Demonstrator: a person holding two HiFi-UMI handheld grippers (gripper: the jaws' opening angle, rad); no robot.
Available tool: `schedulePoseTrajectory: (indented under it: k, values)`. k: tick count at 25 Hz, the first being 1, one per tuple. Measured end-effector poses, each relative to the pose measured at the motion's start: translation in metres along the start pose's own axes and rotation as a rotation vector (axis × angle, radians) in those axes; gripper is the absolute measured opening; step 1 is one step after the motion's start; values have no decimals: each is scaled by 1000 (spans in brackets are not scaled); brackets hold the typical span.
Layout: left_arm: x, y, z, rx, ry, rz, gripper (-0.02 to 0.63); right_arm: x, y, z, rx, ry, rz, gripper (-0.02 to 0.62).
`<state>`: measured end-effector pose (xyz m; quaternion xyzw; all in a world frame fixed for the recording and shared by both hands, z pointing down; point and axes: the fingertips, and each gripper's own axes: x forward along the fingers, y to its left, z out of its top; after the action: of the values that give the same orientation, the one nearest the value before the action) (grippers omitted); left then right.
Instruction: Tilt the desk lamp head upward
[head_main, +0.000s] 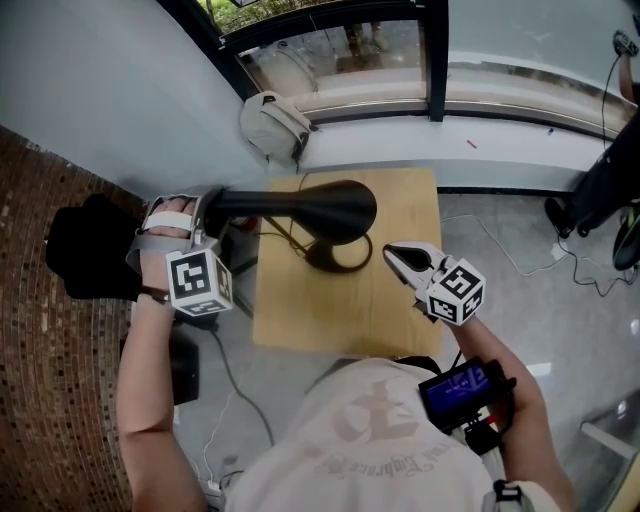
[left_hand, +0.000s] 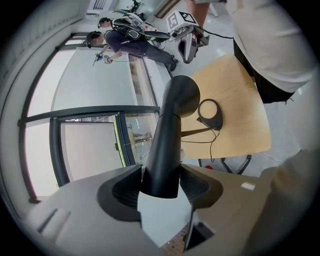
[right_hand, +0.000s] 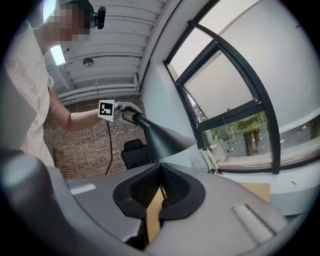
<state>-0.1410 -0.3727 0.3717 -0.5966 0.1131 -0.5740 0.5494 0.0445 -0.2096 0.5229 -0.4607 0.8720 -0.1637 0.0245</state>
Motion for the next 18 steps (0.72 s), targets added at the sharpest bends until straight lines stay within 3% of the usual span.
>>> schedulePoseTrajectory:
  k: [9, 18]
  values:
    - [-1, -8, -3, -11, 11, -214, 218, 0, 2, -5, 8, 3, -2, 14]
    - [-1, -14, -8, 49, 70, -533, 218, -7, 1, -7, 27, -2, -20, 14]
